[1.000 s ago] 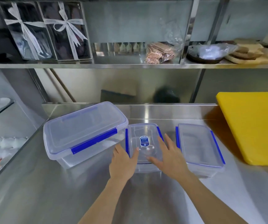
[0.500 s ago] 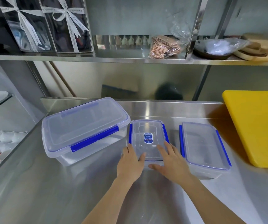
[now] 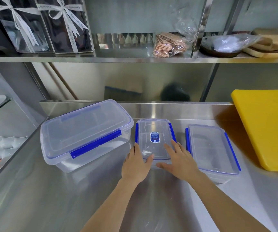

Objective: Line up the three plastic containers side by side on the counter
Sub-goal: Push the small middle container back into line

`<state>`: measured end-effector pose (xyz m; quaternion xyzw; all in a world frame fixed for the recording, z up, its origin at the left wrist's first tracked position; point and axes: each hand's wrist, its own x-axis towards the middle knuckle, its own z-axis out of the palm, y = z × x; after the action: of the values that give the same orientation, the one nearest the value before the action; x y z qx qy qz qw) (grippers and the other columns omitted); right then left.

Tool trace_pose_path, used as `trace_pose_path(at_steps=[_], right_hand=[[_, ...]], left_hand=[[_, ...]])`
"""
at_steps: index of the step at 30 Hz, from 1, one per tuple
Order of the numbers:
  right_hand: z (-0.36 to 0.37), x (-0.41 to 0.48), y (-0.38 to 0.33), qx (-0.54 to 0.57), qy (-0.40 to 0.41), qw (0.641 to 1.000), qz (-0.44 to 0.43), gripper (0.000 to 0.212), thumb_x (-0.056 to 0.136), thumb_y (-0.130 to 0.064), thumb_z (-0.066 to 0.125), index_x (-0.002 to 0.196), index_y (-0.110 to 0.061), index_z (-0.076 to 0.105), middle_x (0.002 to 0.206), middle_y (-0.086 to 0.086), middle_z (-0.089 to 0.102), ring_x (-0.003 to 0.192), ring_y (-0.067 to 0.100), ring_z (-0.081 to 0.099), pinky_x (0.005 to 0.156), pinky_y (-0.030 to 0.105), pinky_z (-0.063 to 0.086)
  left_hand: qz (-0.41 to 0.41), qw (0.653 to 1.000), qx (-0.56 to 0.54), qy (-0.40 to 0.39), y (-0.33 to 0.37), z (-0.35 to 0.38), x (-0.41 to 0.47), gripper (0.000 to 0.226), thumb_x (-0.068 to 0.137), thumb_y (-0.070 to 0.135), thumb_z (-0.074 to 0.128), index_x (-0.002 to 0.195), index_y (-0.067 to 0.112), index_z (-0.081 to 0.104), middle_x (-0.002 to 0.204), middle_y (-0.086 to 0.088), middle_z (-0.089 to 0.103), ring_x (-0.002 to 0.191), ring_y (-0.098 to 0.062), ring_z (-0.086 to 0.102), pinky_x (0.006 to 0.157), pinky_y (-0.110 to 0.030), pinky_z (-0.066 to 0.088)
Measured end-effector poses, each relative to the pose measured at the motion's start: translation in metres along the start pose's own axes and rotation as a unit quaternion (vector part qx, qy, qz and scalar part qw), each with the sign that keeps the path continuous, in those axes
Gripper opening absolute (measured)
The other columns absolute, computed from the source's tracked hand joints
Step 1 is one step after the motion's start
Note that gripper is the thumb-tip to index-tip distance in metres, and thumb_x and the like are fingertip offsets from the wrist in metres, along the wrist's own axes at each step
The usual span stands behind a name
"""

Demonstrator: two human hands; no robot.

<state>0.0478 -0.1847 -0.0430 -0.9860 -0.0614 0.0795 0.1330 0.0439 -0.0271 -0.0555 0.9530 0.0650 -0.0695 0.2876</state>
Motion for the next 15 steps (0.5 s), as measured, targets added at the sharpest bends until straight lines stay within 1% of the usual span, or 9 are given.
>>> trace_pose_path(at_steps=[2, 4, 6, 8, 9, 10, 12, 13, 15], right_hand=[[-0.003, -0.002, 0.003, 0.012, 0.039, 0.999, -0.018, 0.079, 0.080, -0.060, 0.051, 0.144, -0.022, 0.023, 0.155, 0.005, 0.022, 0.142, 0.024, 0.021, 0.113, 0.042, 0.024], [-0.008, -0.006, 0.010, 0.015, 0.113, 0.993, -0.034, 0.069, 0.079, -0.051, 0.061, 0.134, -0.015, 0.043, 0.142, 0.009, 0.046, 0.130, 0.028, 0.042, 0.105, 0.041, 0.035], [-0.012, -0.008, 0.021, -0.018, 0.195, 0.980, -0.032, 0.050, 0.076, -0.039, 0.070, 0.114, -0.009, 0.061, 0.119, 0.012, 0.065, 0.108, 0.031, 0.061, 0.091, 0.043, 0.046], [-0.018, -0.012, 0.034, -0.030, 0.256, 0.966, 0.004, 0.035, 0.073, -0.030, 0.075, 0.097, -0.005, 0.067, 0.100, 0.015, 0.071, 0.089, 0.034, 0.068, 0.080, 0.045, 0.053], [-0.022, -0.015, 0.041, -0.023, 0.273, 0.961, 0.033, 0.032, 0.074, -0.027, 0.075, 0.095, -0.004, 0.067, 0.099, 0.017, 0.072, 0.087, 0.035, 0.068, 0.080, 0.047, 0.053], [-0.025, -0.018, 0.048, -0.010, 0.283, 0.957, 0.067, 0.032, 0.077, -0.026, 0.072, 0.098, -0.004, 0.066, 0.103, 0.018, 0.070, 0.092, 0.036, 0.066, 0.083, 0.048, 0.052], [-0.028, -0.024, 0.063, 0.011, 0.279, 0.951, 0.136, 0.036, 0.084, -0.029, 0.064, 0.110, -0.005, 0.061, 0.121, 0.018, 0.063, 0.108, 0.037, 0.058, 0.095, 0.049, 0.044], [-0.030, -0.028, 0.072, 0.016, 0.271, 0.948, 0.164, 0.039, 0.086, -0.032, 0.060, 0.115, -0.006, 0.057, 0.128, 0.017, 0.057, 0.116, 0.036, 0.053, 0.100, 0.048, 0.040], [-0.031, -0.037, 0.085, 0.019, 0.265, 0.942, 0.203, 0.046, 0.089, -0.038, 0.053, 0.123, -0.007, 0.050, 0.139, 0.017, 0.047, 0.126, 0.035, 0.044, 0.104, 0.049, 0.033]], left_hand=[[0.016, 0.999, 0.021, 0.044, 0.002, -0.001, -0.002, 0.076, 0.087, 0.058, 0.041, 0.145, 0.018, 0.012, 0.154, -0.005, 0.025, 0.141, -0.024, 0.026, 0.115, -0.040, 0.029], [0.051, 0.992, 0.020, 0.110, 0.008, -0.001, -0.006, 0.068, 0.088, 0.051, 0.046, 0.143, 0.018, 0.021, 0.152, -0.005, 0.030, 0.140, -0.023, 0.027, 0.116, -0.039, 0.027], [0.106, 0.985, 0.000, 0.139, 0.022, -0.001, -0.013, 0.057, 0.090, 0.041, 0.049, 0.139, 0.016, 0.031, 0.147, -0.006, 0.038, 0.136, -0.023, 0.034, 0.113, -0.037, 0.033], [0.187, 0.972, -0.019, 0.137, 0.040, 0.003, -0.023, 0.044, 0.091, 0.031, 0.051, 0.130, 0.013, 0.044, 0.137, -0.007, 0.050, 0.127, -0.024, 0.045, 0.106, -0.035, 0.041], [0.221, 0.966, -0.033, 0.130, 0.049, 0.006, -0.028, 0.039, 0.091, 0.028, 0.051, 0.126, 0.011, 0.048, 0.132, -0.008, 0.054, 0.123, -0.023, 0.050, 0.102, -0.035, 0.045], [0.241, 0.963, -0.051, 0.112, 0.059, 0.009, -0.034, 0.035, 0.091, 0.027, 0.050, 0.123, 0.012, 0.050, 0.129, -0.007, 0.056, 0.119, -0.022, 0.052, 0.099, -0.033, 0.047], [0.250, 0.962, -0.094, 0.051, 0.078, 0.018, -0.045, 0.034, 0.093, 0.025, 0.049, 0.125, 0.014, 0.046, 0.131, -0.004, 0.051, 0.119, -0.019, 0.049, 0.100, -0.031, 0.046], [0.244, 0.963, -0.110, 0.019, 0.087, 0.024, -0.048, 0.037, 0.093, 0.026, 0.048, 0.128, 0.015, 0.043, 0.134, -0.003, 0.047, 0.121, -0.018, 0.047, 0.102, -0.030, 0.043], [0.223, 0.968, -0.113, -0.031, 0.102, 0.038, -0.052, 0.045, 0.093, 0.028, 0.047, 0.134, 0.016, 0.035, 0.139, -0.002, 0.040, 0.125, -0.020, 0.043, 0.103, -0.031, 0.037]])
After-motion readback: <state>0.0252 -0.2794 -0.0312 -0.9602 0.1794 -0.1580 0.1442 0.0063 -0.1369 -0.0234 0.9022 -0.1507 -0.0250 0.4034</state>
